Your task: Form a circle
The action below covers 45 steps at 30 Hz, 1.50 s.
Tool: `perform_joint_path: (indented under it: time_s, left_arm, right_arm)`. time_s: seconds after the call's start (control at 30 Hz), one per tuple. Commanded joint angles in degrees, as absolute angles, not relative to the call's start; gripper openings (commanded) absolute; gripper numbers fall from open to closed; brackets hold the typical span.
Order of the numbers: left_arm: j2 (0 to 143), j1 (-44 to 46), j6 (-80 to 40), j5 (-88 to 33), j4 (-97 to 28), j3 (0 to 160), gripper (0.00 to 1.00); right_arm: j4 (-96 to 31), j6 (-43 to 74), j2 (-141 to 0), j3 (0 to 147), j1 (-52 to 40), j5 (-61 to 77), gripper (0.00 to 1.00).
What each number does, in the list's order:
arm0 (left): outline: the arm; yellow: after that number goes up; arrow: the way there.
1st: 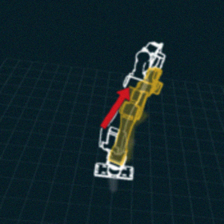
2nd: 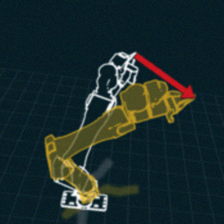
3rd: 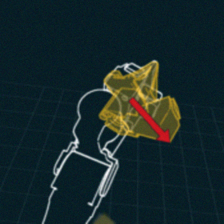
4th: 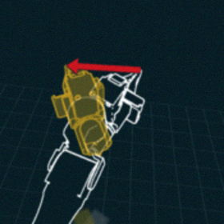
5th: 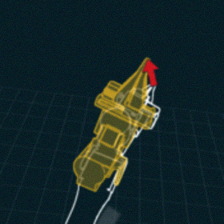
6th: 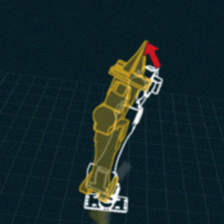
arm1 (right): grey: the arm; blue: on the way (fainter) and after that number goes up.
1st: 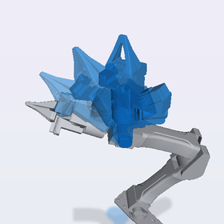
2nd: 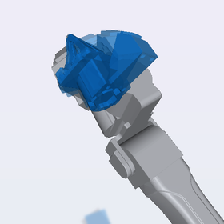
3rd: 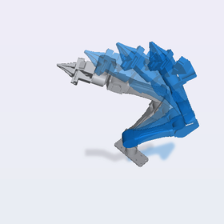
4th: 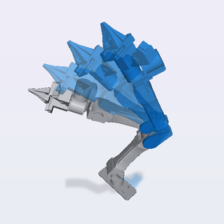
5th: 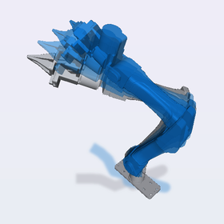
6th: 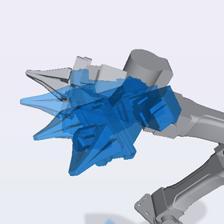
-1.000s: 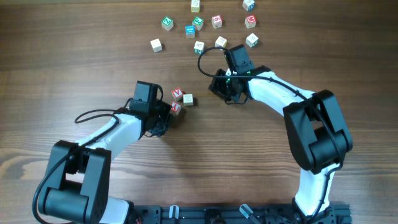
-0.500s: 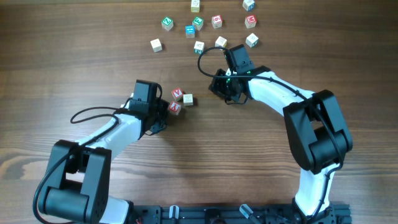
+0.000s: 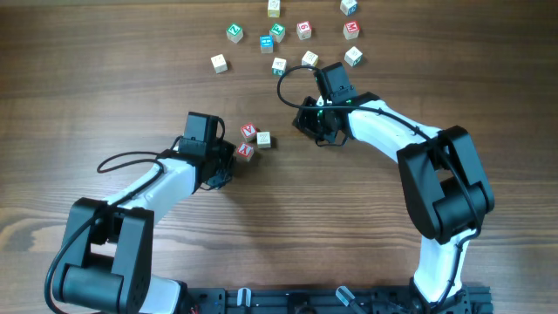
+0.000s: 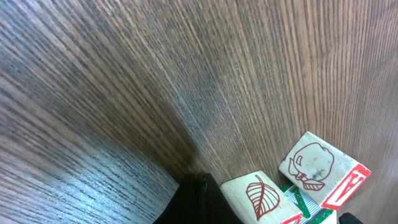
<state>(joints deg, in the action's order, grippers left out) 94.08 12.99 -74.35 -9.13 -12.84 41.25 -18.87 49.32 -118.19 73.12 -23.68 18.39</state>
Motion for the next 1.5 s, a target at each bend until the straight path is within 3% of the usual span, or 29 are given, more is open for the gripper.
perform_joint_path:
  time_s: [0.0,0.83,1.13,1.47]
  left_arm:
    - [96.8,13.0,-73.7,-12.3,-12.1,38.5,0.04]
    - [96.8,13.0,-73.7,-10.4,-6.0,38.5,0.04]
    - [96.8,13.0,-73.7,-13.7,-13.4,38.5,0.04]
    - [96.8,13.0,-73.7,-16.1,-10.7,38.5,0.04]
  right_arm:
    - [-20.2,48.2,-119.4,71.8,-23.2,15.0,0.30]
    - [-20.2,48.1,-119.4,71.8,-23.2,15.0,0.30]
    - [-20.2,48.1,-119.4,71.8,-23.2,15.0,0.30]
    - [-20.2,48.1,-119.4,71.8,-23.2,15.0,0.30]
